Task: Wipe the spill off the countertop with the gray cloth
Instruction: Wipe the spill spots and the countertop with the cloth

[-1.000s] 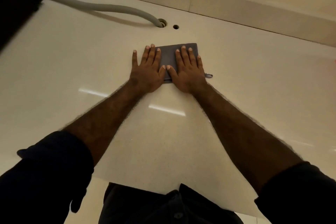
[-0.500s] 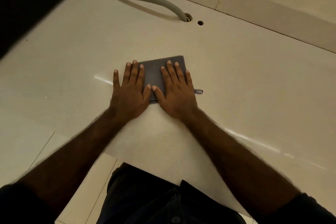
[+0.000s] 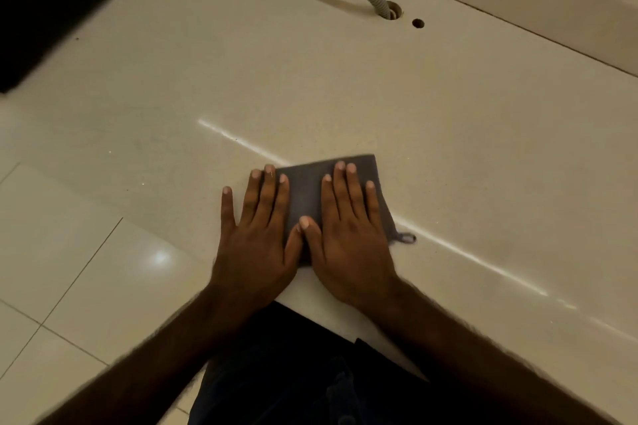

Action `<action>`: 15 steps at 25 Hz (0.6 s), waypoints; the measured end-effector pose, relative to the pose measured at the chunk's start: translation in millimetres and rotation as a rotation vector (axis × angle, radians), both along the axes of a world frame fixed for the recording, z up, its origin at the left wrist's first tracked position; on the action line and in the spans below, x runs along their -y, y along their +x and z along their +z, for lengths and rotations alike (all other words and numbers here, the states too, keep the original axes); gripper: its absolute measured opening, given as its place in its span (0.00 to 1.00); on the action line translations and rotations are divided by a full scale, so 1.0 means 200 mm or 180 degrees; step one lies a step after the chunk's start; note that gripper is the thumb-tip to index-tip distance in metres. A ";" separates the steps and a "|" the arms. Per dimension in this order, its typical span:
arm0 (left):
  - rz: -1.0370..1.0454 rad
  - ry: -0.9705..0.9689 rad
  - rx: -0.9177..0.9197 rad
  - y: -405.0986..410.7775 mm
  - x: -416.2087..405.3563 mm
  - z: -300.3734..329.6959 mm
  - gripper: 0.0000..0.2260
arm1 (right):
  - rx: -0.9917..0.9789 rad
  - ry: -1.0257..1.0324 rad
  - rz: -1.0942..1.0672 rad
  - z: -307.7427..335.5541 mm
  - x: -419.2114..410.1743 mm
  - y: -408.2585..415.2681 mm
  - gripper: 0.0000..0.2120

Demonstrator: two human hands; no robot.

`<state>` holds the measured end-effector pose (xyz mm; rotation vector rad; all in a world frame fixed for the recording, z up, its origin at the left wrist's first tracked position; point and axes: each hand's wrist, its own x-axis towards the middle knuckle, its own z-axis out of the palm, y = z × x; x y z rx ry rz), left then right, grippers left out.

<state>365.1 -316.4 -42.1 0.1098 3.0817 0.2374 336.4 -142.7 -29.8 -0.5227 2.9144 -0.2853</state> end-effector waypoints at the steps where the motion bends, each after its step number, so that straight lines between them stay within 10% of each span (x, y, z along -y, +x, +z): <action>1: 0.0053 -0.0004 -0.0018 -0.06 0.01 -0.01 0.34 | 0.0005 0.0044 0.0048 0.00 0.04 -0.09 0.37; 15: -0.0412 -0.0067 -0.0018 -1.01 -0.38 0.02 0.34 | -0.0228 0.0103 -0.0402 0.00 -0.37 -0.86 0.34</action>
